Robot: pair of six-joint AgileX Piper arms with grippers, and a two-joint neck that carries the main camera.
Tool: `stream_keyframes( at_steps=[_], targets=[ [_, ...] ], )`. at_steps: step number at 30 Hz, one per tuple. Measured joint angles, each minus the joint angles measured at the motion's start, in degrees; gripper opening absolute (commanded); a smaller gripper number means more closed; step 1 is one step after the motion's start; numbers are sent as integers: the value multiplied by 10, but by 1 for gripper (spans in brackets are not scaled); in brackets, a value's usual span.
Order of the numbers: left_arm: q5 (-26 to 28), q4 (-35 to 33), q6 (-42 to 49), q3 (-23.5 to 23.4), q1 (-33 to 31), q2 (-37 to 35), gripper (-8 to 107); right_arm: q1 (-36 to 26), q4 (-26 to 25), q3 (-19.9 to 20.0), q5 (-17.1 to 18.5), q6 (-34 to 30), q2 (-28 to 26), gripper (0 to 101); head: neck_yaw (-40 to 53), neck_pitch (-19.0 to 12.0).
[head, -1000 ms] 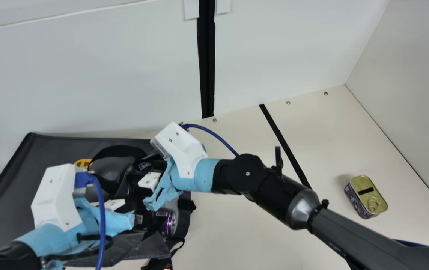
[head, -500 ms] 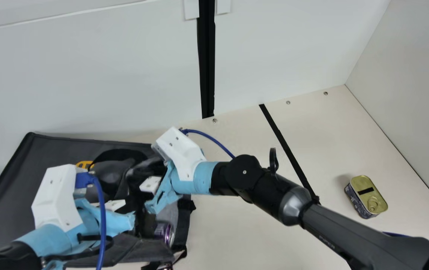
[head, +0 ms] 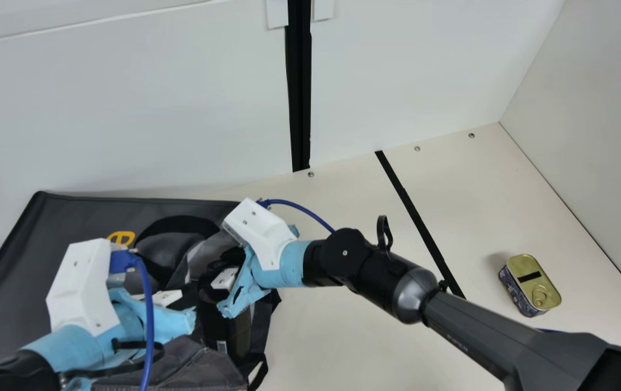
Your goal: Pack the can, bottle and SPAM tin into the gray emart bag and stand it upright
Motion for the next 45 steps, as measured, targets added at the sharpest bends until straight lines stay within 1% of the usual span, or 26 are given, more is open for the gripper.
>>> stream_keyframes(
  at_steps=[5,12,22,31,37,40,45],
  targets=[
    [0,0,0,0,0,0,-8,2,6,-10,-4,9,9,0,1,0],
    [0,0,0,0,0,0,-8,5,12,-34,-13,30,24,0,0,0],
    [0,1,0,0,0,0,-8,18,1,-60,-19,63,42,0,0,0],
    [0,6,0,0,0,0,-8,27,-16,-65,-24,90,44,30,0,0],
    [0,8,0,0,0,0,-8,26,-21,-60,-10,96,39,50,1,0],
    [0,8,0,0,0,0,-8,23,-22,-58,9,95,34,60,0,1],
    [-1,8,0,0,0,0,-8,18,-21,-51,9,95,28,77,1,0]
  ],
)
